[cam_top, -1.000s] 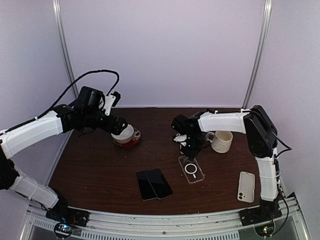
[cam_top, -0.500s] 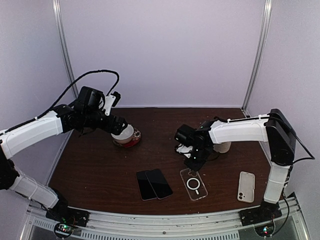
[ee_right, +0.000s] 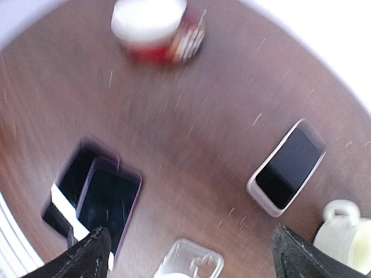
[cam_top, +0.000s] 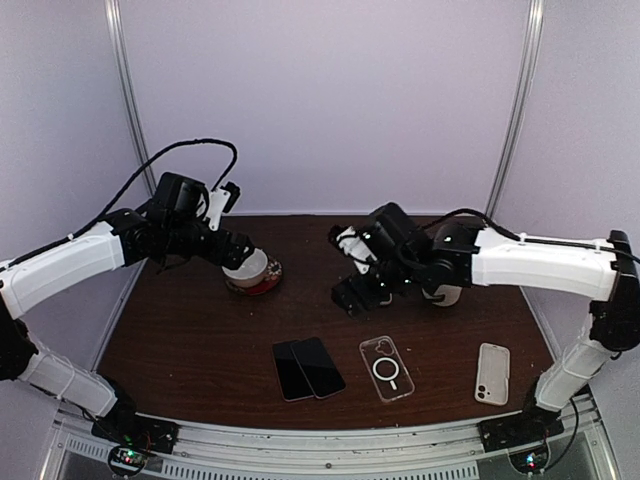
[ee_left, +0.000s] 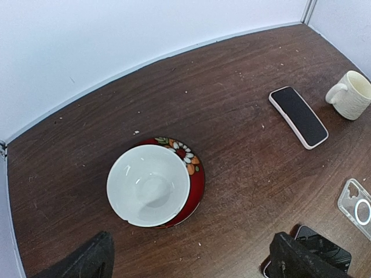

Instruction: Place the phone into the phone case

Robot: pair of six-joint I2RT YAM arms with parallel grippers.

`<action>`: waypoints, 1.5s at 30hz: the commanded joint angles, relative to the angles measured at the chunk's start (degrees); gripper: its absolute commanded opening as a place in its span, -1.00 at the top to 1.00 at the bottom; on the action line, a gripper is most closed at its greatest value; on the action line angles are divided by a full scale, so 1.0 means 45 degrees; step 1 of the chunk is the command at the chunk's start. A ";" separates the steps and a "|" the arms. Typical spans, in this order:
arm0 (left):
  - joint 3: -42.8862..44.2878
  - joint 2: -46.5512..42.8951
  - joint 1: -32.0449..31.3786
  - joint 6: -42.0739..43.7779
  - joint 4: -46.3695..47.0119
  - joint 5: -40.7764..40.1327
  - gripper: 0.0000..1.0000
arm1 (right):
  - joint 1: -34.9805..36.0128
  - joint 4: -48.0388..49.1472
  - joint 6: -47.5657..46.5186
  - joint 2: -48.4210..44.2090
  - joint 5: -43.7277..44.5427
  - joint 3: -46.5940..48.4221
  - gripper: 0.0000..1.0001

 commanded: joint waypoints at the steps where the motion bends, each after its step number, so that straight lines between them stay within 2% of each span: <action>1: -0.0001 -0.0490 0.0065 -0.0218 0.0254 -0.0166 -0.95 | -0.1056 0.7237 0.0935 -0.2158 0.3580 -0.2516 -0.99; 2: 0.0005 -0.0637 0.0065 -0.0293 0.0249 -0.0207 -0.95 | -0.1323 0.8770 0.1131 -0.2447 0.3385 -0.3203 -0.99; 3: -0.0029 -0.0764 0.0065 -0.0388 0.0216 -0.0454 -0.95 | -0.1617 0.9766 0.1185 -0.2678 0.2142 -0.3682 -0.99; 4: -0.0126 -0.0919 0.0065 -0.0697 0.0176 -0.0954 -0.95 | -0.1801 0.9472 0.1728 -0.2739 0.0867 -0.3693 -0.99; 6: -0.0498 -0.1266 0.0076 -0.1323 0.0243 -0.2401 -0.95 | -0.1693 0.6256 0.2384 -0.2171 -0.0509 -0.2333 -0.99; 7: -0.0778 -0.1448 0.0069 -0.1727 0.0377 -0.3167 -0.95 | -0.1346 0.4165 0.2472 -0.1631 -0.0427 -0.1388 -0.99; 9: -0.1529 -0.1789 0.0083 -0.2105 0.0888 -0.4098 -0.95 | -0.0182 0.0370 0.2773 -0.0314 0.1370 0.0707 -0.99; 11: -0.1929 -0.2119 0.0103 -0.2007 0.1112 -0.3587 -0.95 | 0.1001 -0.2243 0.3298 0.1317 0.2507 0.1929 -0.99; 12: -0.2053 -0.2229 0.0104 -0.1925 0.1198 -0.3029 -0.95 | 0.1408 -0.3191 0.3650 0.1974 0.2477 0.2511 -0.99; 15: -0.2140 -0.2273 0.0104 -0.2087 0.1017 -0.2549 -0.95 | 0.2022 -0.5077 0.4699 0.3971 0.1106 0.4198 -0.99; 18: -0.1744 -0.2003 0.0104 -0.1989 0.0553 -0.2302 -0.95 | 0.2423 -0.5043 0.4747 0.5170 0.0157 0.4874 -0.99; 23: -0.1308 -0.1528 0.0104 -0.1865 0.0038 -0.1681 -0.95 | 0.2581 -0.4474 0.5178 0.5975 -0.0547 0.4868 -0.99; 27: -0.1177 -0.1451 0.0104 -0.1654 -0.0116 -0.1418 -0.95 | 0.2483 -0.4573 0.5030 0.6534 -0.0801 0.4887 -0.99; 34: -0.1303 -0.1510 0.0104 -0.1510 0.0059 -0.1373 -0.95 | 0.1862 -0.4042 0.4876 0.7079 -0.2697 0.4874 -0.99; 42: -0.1288 -0.1456 0.0104 -0.1489 0.0072 -0.1282 -0.95 | 0.1447 -0.3631 0.4562 0.7700 -0.3029 0.5136 -0.98; 45: -0.1285 -0.1459 0.0104 -0.1405 0.0043 -0.1325 -0.95 | 0.1422 -0.4199 0.4444 0.8227 -0.2846 0.5763 -0.92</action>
